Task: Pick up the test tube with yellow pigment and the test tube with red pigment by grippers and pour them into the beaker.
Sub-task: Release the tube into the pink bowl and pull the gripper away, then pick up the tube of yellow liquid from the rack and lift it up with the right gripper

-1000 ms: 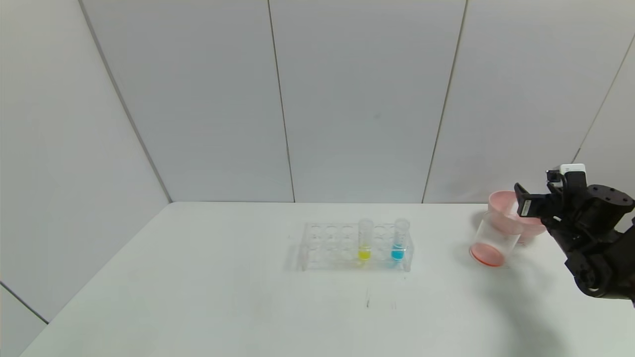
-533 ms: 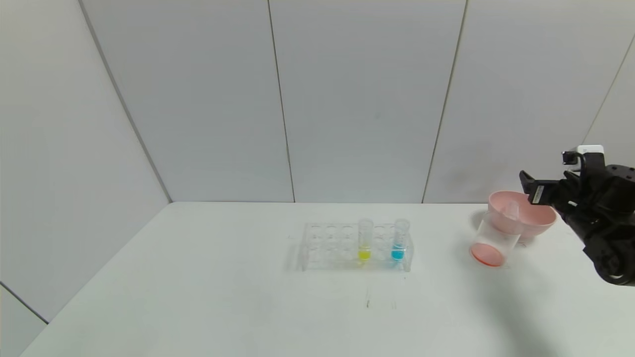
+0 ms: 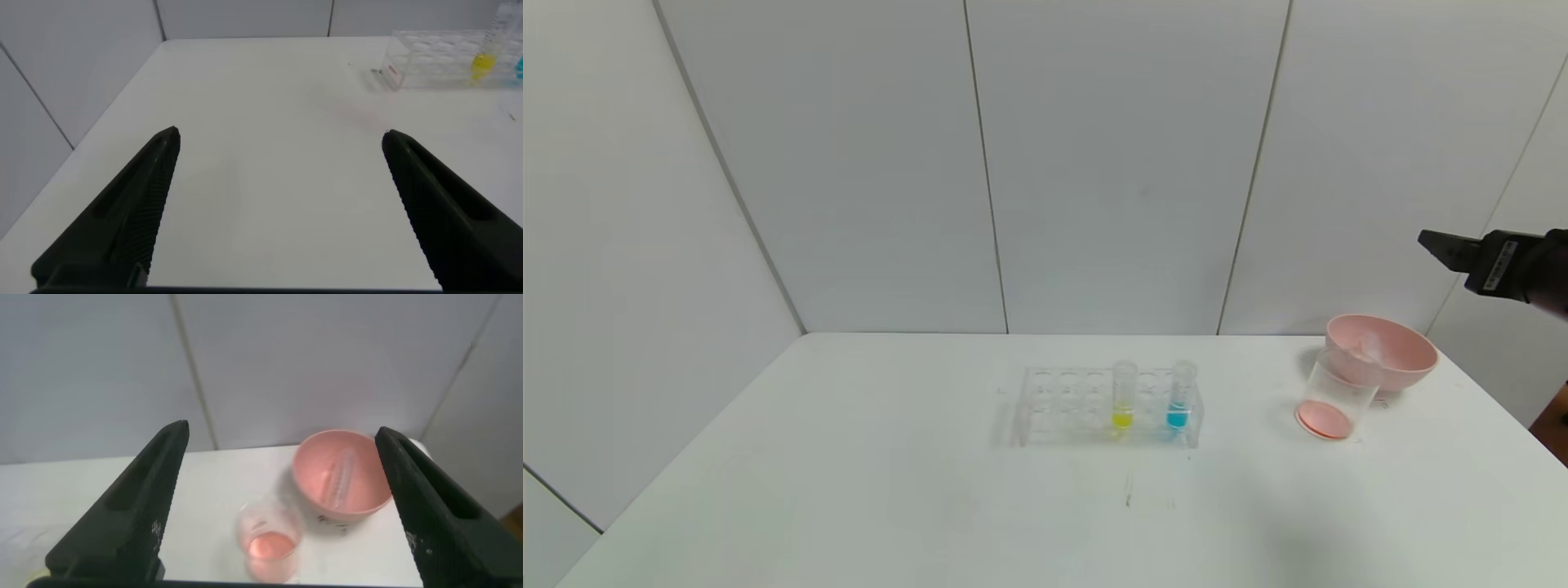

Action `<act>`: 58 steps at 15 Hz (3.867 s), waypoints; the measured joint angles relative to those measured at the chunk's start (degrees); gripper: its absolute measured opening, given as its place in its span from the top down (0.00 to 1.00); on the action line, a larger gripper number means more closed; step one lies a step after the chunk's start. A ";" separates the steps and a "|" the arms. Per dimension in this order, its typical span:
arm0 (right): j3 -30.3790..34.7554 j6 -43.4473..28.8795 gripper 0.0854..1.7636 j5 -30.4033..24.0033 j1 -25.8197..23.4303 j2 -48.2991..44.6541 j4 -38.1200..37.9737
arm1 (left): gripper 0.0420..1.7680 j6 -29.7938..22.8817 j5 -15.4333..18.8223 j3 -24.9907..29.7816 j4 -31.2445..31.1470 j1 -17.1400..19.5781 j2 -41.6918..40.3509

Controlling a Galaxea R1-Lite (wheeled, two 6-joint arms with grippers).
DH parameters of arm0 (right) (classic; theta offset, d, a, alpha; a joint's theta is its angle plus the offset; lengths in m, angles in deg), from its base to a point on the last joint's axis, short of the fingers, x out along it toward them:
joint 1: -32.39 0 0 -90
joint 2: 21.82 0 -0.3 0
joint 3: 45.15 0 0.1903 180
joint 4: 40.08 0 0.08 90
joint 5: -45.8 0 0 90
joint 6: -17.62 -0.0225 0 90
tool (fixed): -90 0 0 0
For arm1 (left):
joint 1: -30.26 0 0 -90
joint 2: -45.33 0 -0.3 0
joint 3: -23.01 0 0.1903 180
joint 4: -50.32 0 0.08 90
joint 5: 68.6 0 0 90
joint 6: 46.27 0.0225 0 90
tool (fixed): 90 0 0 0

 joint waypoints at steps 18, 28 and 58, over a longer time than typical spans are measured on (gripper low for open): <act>14.14 -10.01 0.04 31.45 48.56 21.87 24.69 | 0.00 0.00 0.00 0.00 0.00 0.00 0.00; -3.58 -9.98 0.04 35.63 47.92 39.67 24.06 | 0.00 0.00 0.00 0.00 0.00 0.00 0.00; -15.93 -5.89 0.75 32.57 44.75 35.60 18.51 | 0.00 0.00 0.00 0.00 0.00 0.00 0.00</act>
